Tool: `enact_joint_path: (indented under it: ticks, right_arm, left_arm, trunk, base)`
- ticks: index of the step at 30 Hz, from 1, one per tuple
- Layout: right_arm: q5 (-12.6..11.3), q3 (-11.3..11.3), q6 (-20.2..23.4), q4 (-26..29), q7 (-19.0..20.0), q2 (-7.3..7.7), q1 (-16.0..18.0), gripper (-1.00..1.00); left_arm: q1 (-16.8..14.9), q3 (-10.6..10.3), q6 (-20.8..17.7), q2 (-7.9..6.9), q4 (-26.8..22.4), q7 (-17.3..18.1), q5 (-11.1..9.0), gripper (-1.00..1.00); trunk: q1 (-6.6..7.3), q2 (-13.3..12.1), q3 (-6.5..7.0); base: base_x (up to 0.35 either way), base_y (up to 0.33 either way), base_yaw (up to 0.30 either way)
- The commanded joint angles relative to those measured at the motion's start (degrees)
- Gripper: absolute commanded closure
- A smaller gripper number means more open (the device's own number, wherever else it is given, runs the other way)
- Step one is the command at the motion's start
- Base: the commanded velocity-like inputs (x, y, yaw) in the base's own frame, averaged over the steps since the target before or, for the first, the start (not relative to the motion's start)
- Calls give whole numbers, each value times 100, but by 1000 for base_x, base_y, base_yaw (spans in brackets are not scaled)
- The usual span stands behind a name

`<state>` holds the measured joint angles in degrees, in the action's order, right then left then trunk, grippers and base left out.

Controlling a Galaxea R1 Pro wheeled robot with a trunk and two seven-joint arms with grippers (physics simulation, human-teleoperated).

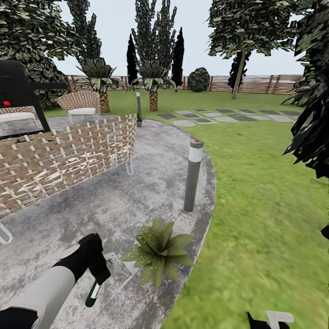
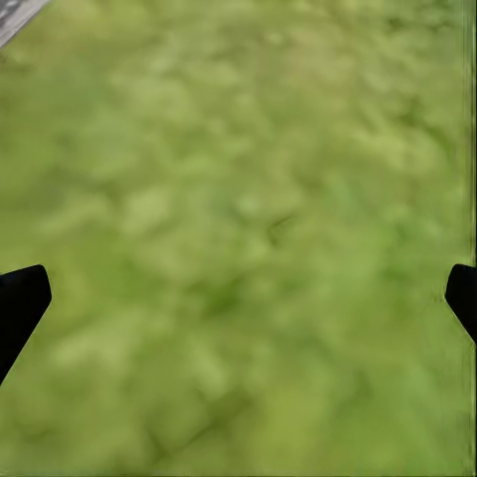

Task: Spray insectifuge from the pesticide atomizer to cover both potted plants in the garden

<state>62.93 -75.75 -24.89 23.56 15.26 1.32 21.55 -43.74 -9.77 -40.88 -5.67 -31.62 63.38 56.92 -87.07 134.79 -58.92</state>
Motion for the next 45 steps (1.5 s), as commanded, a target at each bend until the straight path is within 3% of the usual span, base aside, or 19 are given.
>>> enact_joint_path:
  ticks: [1, 11, 45]
  right_arm:
    - [17, -47, -25, 3, 47, -1, 7, -100]
    - [17, -45, -25, 2, 47, -9, 7, -100]
    - [17, -45, -25, 0, 47, -9, 7, -100]
  left_arm:
    - [-3, -25, -42, -4, -11, 38, 22, 100]
    - [-8, -22, -42, -8, -20, 34, 23, 100]
    - [-12, 30, -51, -4, -99, 34, 21, 100]
  trunk:
    - [1, 3, -5]
    - [1, 3, -5]
    - [1, 3, -5]
  base:
    - [0, -272, 5]
    - [-75, -272, 45]
    - [-1, -273, 267]
